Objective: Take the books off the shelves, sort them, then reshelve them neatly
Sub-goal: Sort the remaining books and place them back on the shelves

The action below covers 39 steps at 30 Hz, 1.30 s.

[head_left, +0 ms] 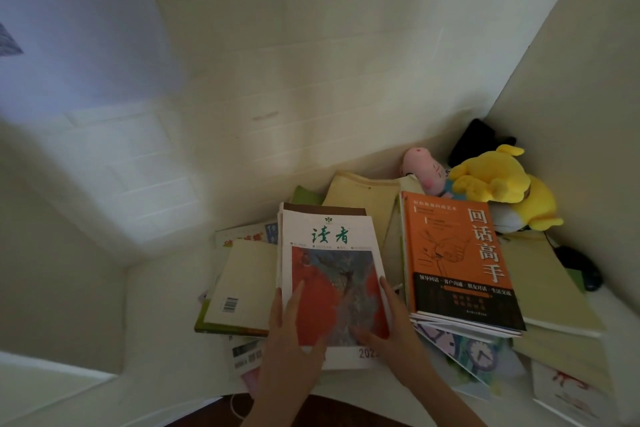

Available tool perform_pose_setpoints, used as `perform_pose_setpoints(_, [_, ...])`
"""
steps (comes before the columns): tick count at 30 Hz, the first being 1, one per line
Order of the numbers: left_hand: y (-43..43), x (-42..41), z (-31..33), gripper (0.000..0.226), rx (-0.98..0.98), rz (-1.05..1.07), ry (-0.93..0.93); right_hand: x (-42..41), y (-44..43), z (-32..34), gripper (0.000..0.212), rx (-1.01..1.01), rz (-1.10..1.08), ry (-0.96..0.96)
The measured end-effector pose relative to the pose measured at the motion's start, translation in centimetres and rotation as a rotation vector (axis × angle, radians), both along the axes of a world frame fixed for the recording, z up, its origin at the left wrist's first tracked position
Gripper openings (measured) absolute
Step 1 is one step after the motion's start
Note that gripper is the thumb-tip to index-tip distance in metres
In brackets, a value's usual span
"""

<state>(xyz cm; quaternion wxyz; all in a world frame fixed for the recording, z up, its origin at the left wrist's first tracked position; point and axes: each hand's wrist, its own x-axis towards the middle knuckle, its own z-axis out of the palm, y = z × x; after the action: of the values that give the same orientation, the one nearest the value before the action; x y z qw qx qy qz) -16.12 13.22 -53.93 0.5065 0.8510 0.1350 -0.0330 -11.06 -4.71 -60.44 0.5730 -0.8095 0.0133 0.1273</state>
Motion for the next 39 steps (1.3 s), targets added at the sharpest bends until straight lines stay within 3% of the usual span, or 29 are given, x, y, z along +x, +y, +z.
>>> perform_pose_setpoints(4, [0.2, 1.1, 0.4, 0.079, -0.011, 0.065, -0.025, 0.0, -0.4, -0.2, 0.099, -0.001, 0.010, 0.017])
perform_pose_setpoints(7, [1.0, 2.6, -0.2, 0.087, -0.012, 0.128, 0.086, 0.2, -0.4, -0.1, 0.103, -0.006, 0.024, 0.051])
perform_pose_setpoints(11, [0.7, 3.1, -0.7, 0.091, 0.213, 0.037, 0.160, 0.4, 0.2, 0.5, 0.102, -0.011, 0.016, 0.059])
perform_pose_setpoints(15, [0.5, 3.5, -0.8, 0.091, 0.211, 0.037, 0.189, 0.8, 0.2, 1.1, 0.098, 0.008, 0.023, 0.095])
perform_pose_setpoints(19, [0.5, 3.9, 0.1, 0.089, 0.129, 0.054, 0.164, 1.6, 0.0, 1.2, 0.105, -0.061, 0.038, 0.084])
perform_pose_setpoints(25, [-0.7, 4.9, 2.0, 0.087, -0.005, 0.103, -0.016, 2.0, 0.2, 1.4, 0.101, -0.072, -0.018, 0.104])
perform_pose_setpoints(29, [-0.1, 5.0, 1.1, 0.089, -0.102, 0.150, 0.081, 1.8, 0.2, 1.7, 0.099, -0.094, -0.040, 0.099])
perform_pose_setpoints(31, [0.9, 5.2, 0.6, 0.076, -0.162, 0.156, 0.145, 1.9, 0.2, 1.7, 0.100, -0.099, -0.043, 0.094])
perform_pose_setpoints(33, [1.6, 5.1, 0.2, 0.062, -0.112, 0.110, 0.166, 1.9, 0.2, 1.8, 0.100, -0.072, -0.054, 0.100])
perform_pose_setpoints(36, [2.0, 4.9, -0.1, 0.070, 0.047, 0.099, 0.155, 2.0, 0.4, 2.0, 0.100, -0.040, -0.060, 0.096])
perform_pose_setpoints(39, [2.1, 4.6, -0.3, 0.063, -0.170, 0.100, 0.112, 1.9, 0.4, 1.9, 0.099, -0.022, -0.054, 0.084])
